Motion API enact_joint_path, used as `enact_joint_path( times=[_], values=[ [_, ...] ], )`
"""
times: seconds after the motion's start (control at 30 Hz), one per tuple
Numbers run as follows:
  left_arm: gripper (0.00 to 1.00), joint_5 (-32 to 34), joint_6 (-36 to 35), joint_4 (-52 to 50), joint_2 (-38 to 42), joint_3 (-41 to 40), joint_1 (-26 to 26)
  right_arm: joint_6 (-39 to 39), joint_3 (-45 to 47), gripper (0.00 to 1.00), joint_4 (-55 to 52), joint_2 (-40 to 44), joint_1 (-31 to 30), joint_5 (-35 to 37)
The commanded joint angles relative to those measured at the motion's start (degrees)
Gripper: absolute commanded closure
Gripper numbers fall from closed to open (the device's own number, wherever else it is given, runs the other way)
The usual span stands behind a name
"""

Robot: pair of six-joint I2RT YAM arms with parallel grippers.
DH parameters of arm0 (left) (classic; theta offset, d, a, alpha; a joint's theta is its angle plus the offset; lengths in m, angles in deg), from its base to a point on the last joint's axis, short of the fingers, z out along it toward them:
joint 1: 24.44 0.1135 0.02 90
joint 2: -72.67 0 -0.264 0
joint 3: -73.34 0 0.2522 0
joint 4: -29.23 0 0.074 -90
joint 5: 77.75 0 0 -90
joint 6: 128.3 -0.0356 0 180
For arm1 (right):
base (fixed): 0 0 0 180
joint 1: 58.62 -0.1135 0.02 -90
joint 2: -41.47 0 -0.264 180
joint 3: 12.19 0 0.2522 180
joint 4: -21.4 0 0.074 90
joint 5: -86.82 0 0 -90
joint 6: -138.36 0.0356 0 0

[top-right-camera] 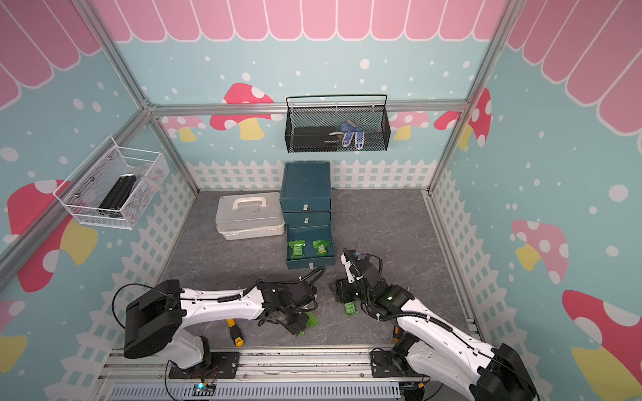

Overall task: Place the cookies into the drawer by color
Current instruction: Pick up the cookie at the center of the board.

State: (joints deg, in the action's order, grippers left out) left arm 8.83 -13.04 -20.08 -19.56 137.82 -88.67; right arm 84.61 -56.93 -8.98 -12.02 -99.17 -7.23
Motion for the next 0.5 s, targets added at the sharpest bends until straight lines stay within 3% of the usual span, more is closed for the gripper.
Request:
enact_joint_path(
  times=[0.0,0.27,0.47],
  values=[
    [0.54,1.22,-0.46,0.36,-1.64,1.64,-0.31,-0.22,0.89,0.31,-0.55,0.67,-0.31,0.96],
    [0.71,2.59,1.48,1.14,-1.99,2.7,-0.28,-0.44,1.01,0.28,0.08,0.75,-0.36,2.29],
    [0.73,7.87,3.98,-1.46,-0.48,5.47,-0.11,-0.39,1.14,0.27,0.87,1.53,-0.32,4.05]
  ],
)
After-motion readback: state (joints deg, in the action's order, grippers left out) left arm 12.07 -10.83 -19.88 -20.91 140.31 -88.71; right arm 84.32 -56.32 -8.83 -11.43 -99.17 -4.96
